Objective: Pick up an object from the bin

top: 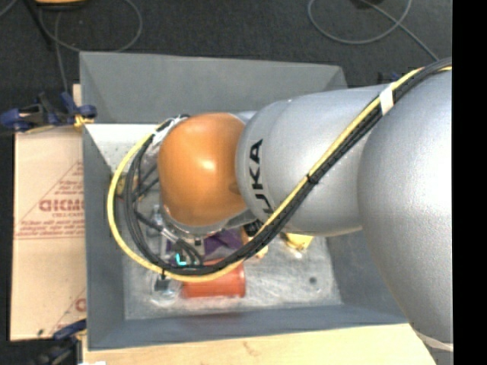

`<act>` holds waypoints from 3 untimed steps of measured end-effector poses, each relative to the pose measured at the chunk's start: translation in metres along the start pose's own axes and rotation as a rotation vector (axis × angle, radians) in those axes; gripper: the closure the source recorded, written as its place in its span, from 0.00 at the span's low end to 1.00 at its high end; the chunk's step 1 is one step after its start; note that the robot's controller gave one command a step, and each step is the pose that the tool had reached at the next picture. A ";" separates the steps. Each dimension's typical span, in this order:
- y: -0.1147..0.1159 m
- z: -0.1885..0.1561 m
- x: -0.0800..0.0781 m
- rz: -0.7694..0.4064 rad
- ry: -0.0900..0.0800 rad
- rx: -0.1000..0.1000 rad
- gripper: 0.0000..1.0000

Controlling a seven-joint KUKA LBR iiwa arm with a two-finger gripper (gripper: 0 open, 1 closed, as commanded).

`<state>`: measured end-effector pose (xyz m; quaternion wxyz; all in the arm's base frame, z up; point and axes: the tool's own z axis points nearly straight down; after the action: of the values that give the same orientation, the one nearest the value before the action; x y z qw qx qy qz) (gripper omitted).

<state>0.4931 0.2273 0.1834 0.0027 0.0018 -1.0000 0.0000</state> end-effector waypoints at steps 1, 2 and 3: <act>-0.001 -0.004 -0.002 0.004 -0.007 -0.002 0.00; -0.039 0.066 -0.043 -0.105 -0.012 -0.001 0.00; -0.063 0.087 -0.045 0.088 -0.019 -0.020 0.00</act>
Offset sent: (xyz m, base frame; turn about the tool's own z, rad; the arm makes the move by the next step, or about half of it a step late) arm 0.0657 -0.0634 -0.1134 -0.1677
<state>0.5378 0.1646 0.0962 -0.0068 -0.0422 -0.9990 -0.0100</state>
